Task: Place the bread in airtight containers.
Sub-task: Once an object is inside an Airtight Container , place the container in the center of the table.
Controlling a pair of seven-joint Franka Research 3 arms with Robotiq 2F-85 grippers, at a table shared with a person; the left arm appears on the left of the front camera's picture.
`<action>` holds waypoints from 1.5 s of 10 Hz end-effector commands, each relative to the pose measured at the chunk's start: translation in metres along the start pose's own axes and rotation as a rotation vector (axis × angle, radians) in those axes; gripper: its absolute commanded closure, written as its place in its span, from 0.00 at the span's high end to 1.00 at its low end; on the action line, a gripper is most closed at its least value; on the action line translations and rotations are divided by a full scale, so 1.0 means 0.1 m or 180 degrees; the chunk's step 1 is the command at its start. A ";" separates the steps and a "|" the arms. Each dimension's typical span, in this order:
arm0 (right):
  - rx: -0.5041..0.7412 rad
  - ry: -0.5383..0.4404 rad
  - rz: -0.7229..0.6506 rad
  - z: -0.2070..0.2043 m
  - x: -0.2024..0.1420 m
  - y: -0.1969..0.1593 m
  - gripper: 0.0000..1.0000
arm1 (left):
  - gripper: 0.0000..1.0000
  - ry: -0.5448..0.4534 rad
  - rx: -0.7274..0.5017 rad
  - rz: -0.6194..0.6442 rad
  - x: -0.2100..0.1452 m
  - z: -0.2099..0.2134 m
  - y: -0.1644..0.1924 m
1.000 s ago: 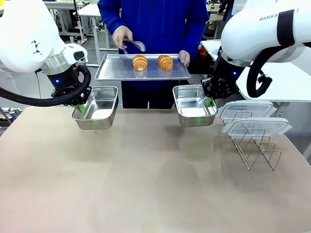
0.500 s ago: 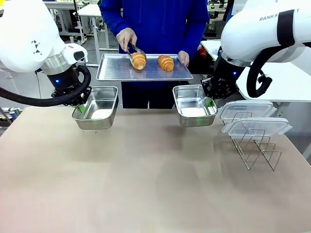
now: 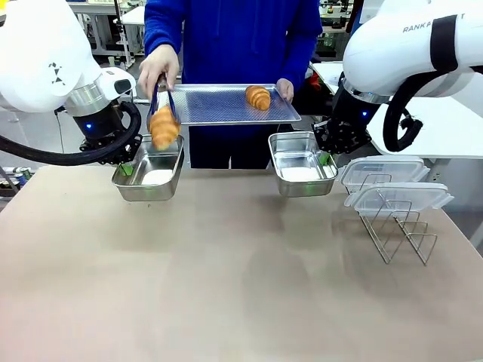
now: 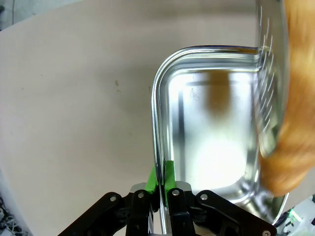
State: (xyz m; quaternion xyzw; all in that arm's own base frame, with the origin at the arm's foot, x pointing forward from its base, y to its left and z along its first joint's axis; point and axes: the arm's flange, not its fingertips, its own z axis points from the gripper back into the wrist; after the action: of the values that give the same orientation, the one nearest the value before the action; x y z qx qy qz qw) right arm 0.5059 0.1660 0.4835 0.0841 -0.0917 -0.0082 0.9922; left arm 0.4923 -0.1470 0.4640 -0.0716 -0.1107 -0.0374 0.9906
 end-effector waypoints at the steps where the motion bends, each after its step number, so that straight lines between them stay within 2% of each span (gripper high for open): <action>1: -0.0050 -0.0019 -0.0052 0.04 0.02 0.02 0.00 | 0.00 -0.0042 -0.0004 0.0006 0.01 0.05 0.01; 15: -0.0050 -0.0019 -0.0052 0.04 0.02 0.02 0.00 | 0.00 -0.0042 -0.0004 0.0006 0.01 0.05 0.01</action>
State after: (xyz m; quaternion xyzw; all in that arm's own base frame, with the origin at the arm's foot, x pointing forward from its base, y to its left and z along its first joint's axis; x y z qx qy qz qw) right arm 0.5059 0.1660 0.4836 0.0841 -0.0917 -0.0083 0.9922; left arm 0.4923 -0.1470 0.4640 -0.0716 -0.1107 -0.0374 0.9906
